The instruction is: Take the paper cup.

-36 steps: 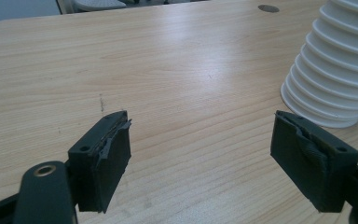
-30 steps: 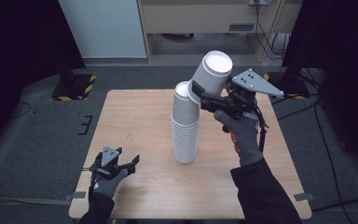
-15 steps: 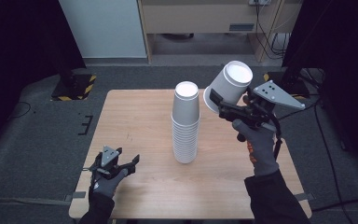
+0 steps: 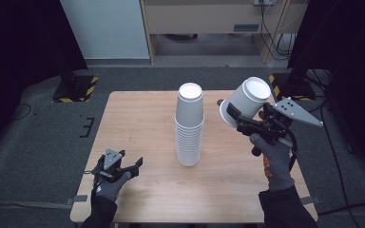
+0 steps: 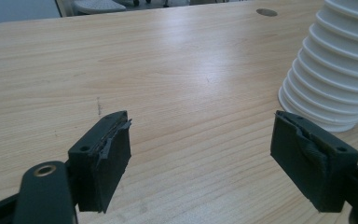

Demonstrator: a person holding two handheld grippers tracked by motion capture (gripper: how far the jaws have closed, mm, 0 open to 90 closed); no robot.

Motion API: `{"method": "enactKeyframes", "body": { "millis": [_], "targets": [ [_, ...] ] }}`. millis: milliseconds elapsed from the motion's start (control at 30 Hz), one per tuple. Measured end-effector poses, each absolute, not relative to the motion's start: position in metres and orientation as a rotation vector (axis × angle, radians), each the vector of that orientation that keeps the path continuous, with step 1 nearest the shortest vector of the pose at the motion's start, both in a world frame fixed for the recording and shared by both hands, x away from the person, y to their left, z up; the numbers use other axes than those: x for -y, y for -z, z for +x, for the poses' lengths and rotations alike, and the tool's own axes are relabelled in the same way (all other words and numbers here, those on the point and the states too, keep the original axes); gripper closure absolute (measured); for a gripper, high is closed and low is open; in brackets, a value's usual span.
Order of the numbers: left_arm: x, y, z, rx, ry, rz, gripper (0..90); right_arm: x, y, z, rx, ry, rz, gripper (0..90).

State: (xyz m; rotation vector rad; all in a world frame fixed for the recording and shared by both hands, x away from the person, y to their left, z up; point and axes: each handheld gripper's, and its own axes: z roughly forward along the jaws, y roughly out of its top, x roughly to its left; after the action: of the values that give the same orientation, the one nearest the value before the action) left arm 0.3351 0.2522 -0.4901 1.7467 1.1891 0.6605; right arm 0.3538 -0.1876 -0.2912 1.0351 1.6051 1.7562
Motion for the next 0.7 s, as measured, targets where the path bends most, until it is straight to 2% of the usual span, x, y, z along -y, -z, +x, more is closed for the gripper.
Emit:
{"method": "enactKeyframes", "body": {
  "millis": [700],
  "targets": [
    [-0.245, 0.489, 0.334, -1.162, -0.663, 1.747, 19.2, 0.207, 0.347, 0.347, -1.640, -1.777, 1.170, 15.0]
  ]
}}
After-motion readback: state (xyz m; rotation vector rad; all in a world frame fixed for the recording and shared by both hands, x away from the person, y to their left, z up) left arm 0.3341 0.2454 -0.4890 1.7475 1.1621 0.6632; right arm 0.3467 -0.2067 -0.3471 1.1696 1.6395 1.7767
